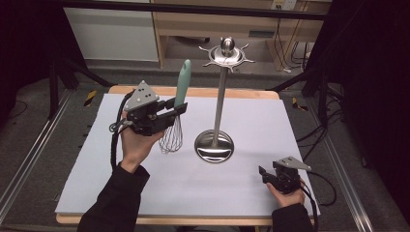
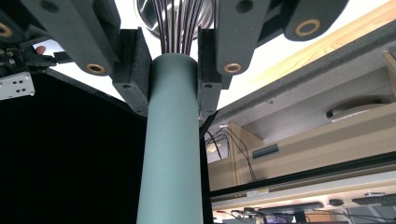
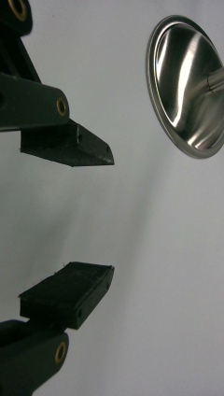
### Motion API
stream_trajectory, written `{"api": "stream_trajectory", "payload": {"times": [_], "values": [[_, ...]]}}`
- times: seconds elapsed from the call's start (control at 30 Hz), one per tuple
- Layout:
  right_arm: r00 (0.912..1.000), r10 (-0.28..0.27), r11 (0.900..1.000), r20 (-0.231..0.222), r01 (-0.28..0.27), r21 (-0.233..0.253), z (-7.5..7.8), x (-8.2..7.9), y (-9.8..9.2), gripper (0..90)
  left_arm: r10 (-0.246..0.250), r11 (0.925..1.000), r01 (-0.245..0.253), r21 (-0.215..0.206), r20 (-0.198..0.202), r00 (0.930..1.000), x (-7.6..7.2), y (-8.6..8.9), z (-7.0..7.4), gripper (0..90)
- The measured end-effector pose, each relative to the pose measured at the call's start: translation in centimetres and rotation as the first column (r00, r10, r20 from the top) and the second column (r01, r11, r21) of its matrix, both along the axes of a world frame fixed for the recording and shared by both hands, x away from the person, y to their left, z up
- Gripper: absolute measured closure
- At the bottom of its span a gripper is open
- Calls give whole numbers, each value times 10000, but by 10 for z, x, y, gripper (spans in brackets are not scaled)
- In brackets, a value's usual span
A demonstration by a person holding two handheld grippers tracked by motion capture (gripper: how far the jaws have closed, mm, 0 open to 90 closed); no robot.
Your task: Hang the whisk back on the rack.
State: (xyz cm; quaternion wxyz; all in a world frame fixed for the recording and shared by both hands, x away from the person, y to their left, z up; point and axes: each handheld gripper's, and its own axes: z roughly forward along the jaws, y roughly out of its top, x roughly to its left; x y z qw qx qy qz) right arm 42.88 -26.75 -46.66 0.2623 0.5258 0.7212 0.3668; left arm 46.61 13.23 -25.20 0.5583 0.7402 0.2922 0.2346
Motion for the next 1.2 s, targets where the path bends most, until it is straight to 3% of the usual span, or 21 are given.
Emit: {"api": "stream_trajectory", "payload": {"times": [1.2], "values": [[9999,79,9999,-70,-78,137,-1,1,-1,405,-166,9982,180,564,-262,9995,16,-26,5,684]]}}
